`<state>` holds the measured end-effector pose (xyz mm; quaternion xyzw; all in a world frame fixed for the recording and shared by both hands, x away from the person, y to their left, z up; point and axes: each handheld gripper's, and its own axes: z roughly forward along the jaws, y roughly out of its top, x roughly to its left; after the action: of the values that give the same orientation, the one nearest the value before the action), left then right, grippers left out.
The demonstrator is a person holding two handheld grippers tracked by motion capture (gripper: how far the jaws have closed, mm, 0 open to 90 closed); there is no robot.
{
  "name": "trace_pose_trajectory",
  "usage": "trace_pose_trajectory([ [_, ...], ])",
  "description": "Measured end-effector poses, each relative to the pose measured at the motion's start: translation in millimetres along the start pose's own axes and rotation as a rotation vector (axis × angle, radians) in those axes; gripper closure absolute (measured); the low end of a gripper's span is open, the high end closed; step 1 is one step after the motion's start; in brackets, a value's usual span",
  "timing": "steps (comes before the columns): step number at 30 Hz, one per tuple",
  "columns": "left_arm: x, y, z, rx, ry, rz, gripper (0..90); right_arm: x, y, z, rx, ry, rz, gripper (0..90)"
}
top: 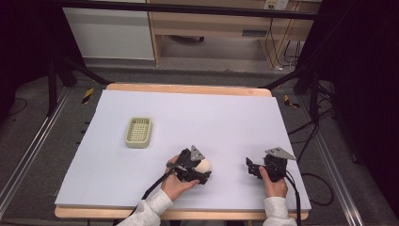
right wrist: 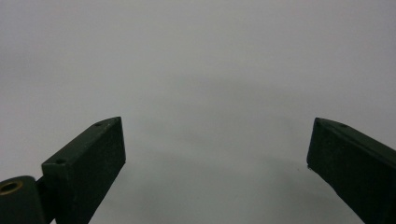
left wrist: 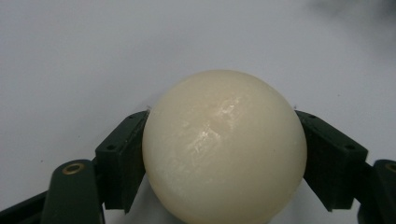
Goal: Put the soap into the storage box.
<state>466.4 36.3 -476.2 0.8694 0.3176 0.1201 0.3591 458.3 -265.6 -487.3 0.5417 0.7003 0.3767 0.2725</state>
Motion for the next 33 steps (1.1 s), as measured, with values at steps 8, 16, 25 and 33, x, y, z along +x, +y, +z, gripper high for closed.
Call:
trace_pose_trajectory([
  [8,-1.2,1.2,-0.8,0.013,0.009,0.009,23.7,-0.2,0.1,0.1,0.002,0.0,0.002,4.7],
  [16,-1.9,5.7,-9.5,-0.011,-0.003,0.011,23.9,-0.2,0.1,0.1,0.001,0.0,0.0,4.8],
  [25,-0.1,9.4,-21.9,-0.019,-0.002,0.022,23.9,-0.2,0.1,0.1,0.002,0.001,0.002,4.7],
  [33,3.2,9.0,-31.2,-0.018,-0.001,0.026,23.9,-0.2,0.1,0.2,0.003,0.002,0.003,4.8],
])
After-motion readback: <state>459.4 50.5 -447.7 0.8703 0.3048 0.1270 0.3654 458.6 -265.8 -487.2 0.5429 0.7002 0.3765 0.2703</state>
